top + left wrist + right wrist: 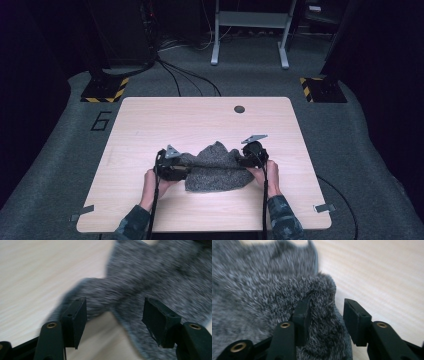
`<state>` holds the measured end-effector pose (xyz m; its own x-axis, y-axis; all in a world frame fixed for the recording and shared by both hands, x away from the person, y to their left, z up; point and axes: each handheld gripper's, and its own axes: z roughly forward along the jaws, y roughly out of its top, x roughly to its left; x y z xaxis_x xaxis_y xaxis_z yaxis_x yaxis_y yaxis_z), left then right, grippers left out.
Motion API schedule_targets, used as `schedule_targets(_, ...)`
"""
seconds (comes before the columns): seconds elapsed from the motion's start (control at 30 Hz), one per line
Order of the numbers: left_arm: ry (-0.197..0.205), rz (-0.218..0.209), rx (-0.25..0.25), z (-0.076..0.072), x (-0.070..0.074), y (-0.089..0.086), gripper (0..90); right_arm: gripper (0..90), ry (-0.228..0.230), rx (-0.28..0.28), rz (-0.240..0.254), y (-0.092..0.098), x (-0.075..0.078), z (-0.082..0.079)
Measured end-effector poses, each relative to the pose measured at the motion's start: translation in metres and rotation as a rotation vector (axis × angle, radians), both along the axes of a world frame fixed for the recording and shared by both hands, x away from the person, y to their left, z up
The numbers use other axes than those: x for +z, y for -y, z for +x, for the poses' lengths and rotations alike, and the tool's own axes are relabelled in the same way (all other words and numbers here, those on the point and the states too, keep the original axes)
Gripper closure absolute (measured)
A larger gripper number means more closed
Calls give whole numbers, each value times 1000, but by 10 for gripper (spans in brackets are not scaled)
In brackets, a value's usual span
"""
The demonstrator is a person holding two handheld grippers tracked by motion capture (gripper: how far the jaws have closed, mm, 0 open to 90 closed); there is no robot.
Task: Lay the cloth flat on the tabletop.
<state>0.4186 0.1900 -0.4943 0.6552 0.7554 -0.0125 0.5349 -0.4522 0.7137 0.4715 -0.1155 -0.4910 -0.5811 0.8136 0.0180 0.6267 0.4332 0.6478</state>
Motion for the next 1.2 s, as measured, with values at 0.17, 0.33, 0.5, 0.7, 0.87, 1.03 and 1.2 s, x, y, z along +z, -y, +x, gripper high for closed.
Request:
schedule_targets(0.17,-42,27,12,1,-18,12,413,650,-24,11,-14,-1,-14,-10)
schedule_targets(0.33,-42,52,21,0,-20,13,426,660,-20,1,-25,0,-15,-27)
schedule_targets(0.5,-35,56,19,-10,-20,10,428,658,-17,-17,-25,2,-16,-51)
schedule_targets(0.7,-13,19,34,-24,-10,-7,345,487,-10,24,17,5,-1,-70)
schedule_targets(0.87,18,-4,94,-17,8,-26,292,346,29,28,48,4,20,-51)
schedule_targets(1.03,5,15,120,-1,8,-34,276,335,26,54,52,-6,23,-21)
schedule_targets(1.2,-14,46,102,4,0,-38,332,374,-1,87,8,-26,16,6)
